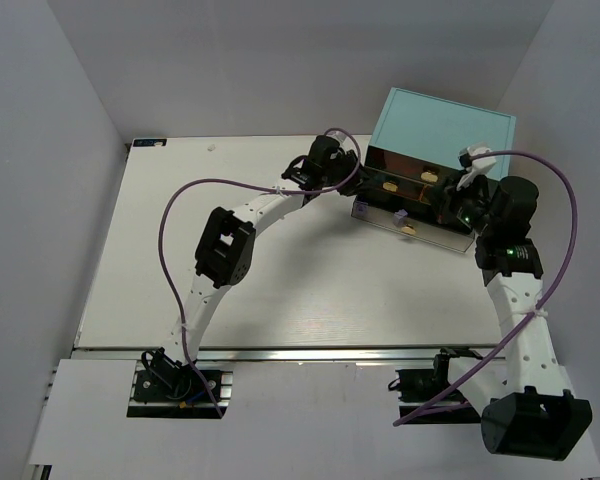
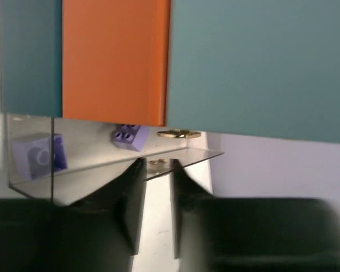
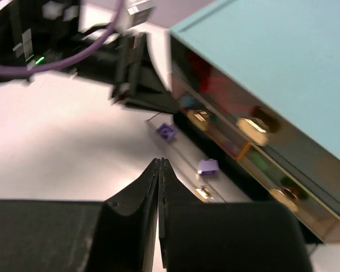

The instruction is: Sort the legos into containers by color

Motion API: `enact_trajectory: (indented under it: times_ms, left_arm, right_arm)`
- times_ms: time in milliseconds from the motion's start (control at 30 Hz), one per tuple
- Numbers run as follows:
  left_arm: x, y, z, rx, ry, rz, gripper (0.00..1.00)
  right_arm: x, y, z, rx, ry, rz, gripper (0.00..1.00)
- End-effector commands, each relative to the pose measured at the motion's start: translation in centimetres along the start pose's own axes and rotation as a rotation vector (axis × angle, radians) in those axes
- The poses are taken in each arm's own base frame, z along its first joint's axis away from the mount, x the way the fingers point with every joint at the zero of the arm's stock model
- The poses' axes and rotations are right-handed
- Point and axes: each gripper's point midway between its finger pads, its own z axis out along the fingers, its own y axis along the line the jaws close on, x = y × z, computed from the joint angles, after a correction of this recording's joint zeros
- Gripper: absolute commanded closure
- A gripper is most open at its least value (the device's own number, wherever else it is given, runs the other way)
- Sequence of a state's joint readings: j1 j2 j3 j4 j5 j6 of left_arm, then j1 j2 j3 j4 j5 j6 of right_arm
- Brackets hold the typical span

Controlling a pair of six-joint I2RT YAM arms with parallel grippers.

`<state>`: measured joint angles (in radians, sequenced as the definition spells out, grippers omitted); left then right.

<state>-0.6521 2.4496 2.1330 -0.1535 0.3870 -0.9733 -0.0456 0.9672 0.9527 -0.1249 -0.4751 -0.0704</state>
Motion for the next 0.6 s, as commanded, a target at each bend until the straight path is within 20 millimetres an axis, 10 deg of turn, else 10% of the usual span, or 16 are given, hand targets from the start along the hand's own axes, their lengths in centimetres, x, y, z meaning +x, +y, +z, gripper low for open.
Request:
enact_trajectory:
  times_ms: [0, 67, 233, 300, 367, 567]
  left_arm:
    - [-2.8, -6.5, -2.5, 0.119, -0.08, 0.061, 0.7]
    - [-3.3, -8.6, -4.1, 0.151, -0.093, 0.094, 0.95]
    - [-2.5, -8.3, -9.2, 0.137, -0.065, 0.171, 1.0]
    - [-2.8, -9.1, -13.1, 0.094, -0.1, 0.253, 0.92]
    - [-2.0, -4.4, -15.2, -0.056, -0.085, 0.278, 0.85]
    - [0.2, -0.5, -24.2, -0.256, -0.134, 0.363, 0.27]
  right_arm:
    - [0.1, 3.5, -0.8, -0.218, -0.018, -0.139, 0.95]
    - [1.9, 5.7, -1.6, -0.367, 0.022, -0.201, 0.92]
    - [6.0, 8.2, -2.5, -0.652, 0.059, -0.463, 1.0]
    - [7.8, 7.0, -2.0, -0.627, 0.139, -0.49, 1.0]
    - [10.5, 5.9, -1.0, -0.653, 0.23, -0.556, 1.0]
    - [17.5, 0.7, 2.4, -0.519, 0.611, -0.583, 1.0]
